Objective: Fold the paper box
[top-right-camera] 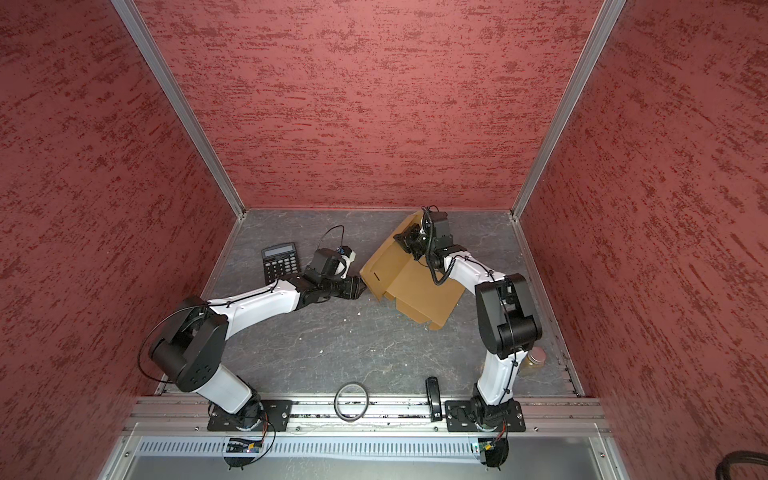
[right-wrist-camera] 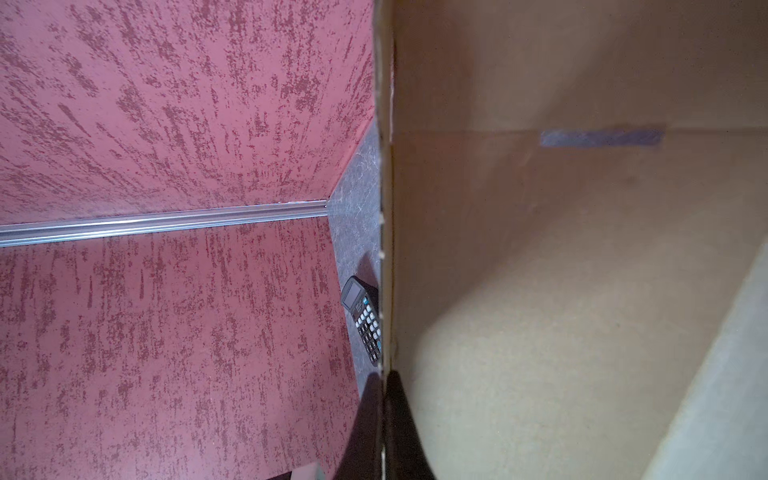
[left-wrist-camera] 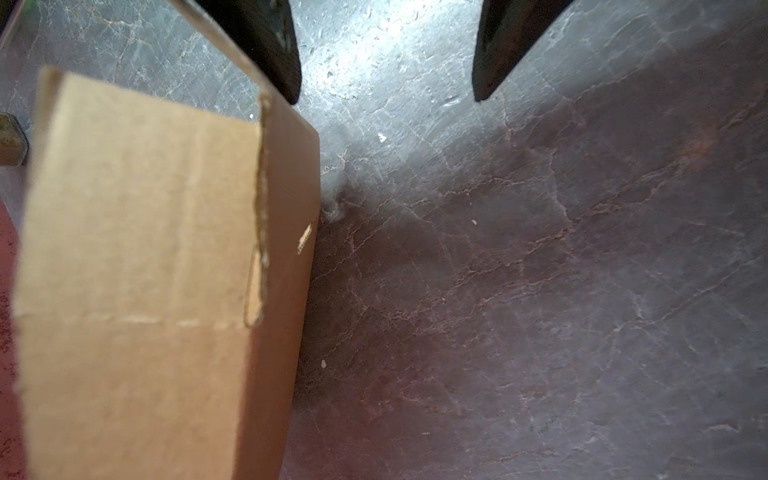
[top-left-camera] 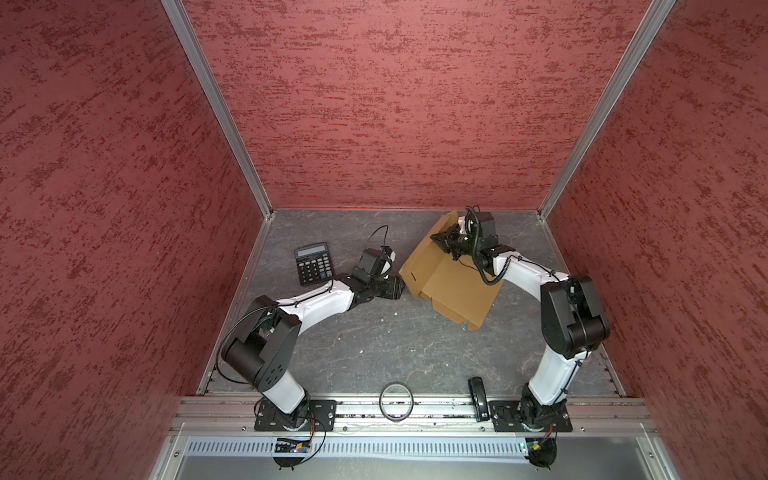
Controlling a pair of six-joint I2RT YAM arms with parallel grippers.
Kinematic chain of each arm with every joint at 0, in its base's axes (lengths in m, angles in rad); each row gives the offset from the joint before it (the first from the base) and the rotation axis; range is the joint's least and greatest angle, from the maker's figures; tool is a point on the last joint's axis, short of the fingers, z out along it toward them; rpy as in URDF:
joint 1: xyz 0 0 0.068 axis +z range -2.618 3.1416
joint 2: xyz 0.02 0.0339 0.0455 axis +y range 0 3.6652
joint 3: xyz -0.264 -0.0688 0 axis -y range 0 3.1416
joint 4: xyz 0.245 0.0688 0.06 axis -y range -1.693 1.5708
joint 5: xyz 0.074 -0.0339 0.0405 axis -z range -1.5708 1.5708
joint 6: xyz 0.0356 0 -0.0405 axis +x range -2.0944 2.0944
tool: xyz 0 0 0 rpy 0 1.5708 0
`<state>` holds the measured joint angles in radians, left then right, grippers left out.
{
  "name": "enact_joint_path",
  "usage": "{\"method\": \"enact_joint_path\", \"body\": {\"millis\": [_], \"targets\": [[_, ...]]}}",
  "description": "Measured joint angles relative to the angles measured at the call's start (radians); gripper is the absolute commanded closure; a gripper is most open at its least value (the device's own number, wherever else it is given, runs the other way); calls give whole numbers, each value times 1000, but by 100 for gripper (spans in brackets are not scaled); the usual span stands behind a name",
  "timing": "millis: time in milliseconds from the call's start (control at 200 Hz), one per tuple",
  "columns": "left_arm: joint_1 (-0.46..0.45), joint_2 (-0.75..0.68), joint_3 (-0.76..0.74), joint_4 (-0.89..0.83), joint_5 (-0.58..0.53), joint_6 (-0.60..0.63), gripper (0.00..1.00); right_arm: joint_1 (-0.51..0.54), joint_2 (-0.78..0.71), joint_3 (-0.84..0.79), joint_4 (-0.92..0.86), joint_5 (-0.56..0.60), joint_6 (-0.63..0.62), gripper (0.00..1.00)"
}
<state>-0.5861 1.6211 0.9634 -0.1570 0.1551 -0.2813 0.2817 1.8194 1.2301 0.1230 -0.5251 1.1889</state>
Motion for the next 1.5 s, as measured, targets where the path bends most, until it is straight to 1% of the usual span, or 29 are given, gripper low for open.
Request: {"method": "enact_joint_path", "body": {"millis": [546, 696, 977, 1252, 1302, 1383, 1503], "targets": [[-16, 16, 44, 52, 3, -21, 35, 18, 1, 0, 7, 7, 7, 96], [-16, 35, 50, 62, 4, -21, 36, 18, 3, 0, 7, 7, 8, 96], [-31, 49, 50, 75, 3, -29, 41, 22, 10, 0, 7, 8, 8, 97], [-58, 49, 55, 90, -7, -64, 42, 28, 10, 0, 16, 19, 19, 97], [-62, 49, 58, 90, -12, -71, 45, 30, 10, 0, 20, 22, 23, 97], [-66, 49, 67, 84, -31, -85, 53, 32, 10, 0, 30, 26, 27, 97], [-66, 52, 86, 56, -80, -90, 59, 32, 10, 0, 39, 30, 31, 97]]}}
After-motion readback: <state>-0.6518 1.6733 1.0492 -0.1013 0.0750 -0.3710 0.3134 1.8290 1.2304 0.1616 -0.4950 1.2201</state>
